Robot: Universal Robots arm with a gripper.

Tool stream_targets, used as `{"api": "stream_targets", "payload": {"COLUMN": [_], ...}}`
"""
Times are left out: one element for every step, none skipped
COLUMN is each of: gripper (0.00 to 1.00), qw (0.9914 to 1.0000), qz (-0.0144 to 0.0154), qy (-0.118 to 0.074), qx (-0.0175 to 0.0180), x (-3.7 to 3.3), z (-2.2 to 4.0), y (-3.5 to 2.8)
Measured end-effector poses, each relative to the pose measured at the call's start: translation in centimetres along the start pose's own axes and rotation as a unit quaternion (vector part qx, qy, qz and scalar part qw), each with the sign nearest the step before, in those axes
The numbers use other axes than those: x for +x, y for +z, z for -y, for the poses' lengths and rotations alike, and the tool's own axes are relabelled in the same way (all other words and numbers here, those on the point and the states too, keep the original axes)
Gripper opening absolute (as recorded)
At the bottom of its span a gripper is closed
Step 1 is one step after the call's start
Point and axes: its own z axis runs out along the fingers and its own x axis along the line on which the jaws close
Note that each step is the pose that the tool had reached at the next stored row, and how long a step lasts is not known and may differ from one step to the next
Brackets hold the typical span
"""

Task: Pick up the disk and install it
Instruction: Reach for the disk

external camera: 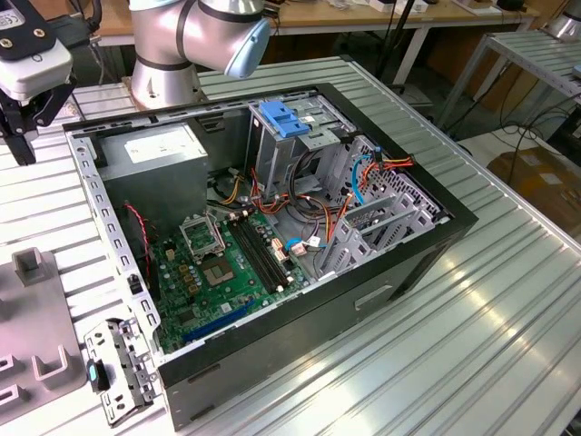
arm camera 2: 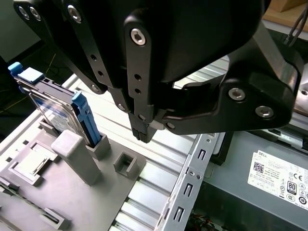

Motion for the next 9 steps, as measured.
{"api": "stream_targets", "payload": {"gripper": [0.11,0.11,0.11,0.11,0.11,0.11,0.11,0.11,0.11], "qw": [1.00000,1.00000,1.00000,1.00000,1.00000,1.00000,1.00000,1.00000,1.00000], "qz": [0.0000,0.0000,0.0000,0.0000,0.0000,0.0000,0.0000,0.0000,0.0000], "qy": [0.000,0.000,0.000,0.000,0.000,0.000,0.000,0.000,0.000], "qx": [0.0000,0.0000,0.0000,0.0000,0.0000,0.0000,0.0000,0.0000,0.0000], "x": [0.09,0.14,0.23,0.34,0.44,0.55,0.64,0.76,0.86], "z": [0.01,0.01,0.02,0.02,0.03,0.04,0.05,0.06,0.06], "y": [0.00,0.00,0.00,-0.01,-0.01,-0.01,-0.01,-0.02,-0.02]}}
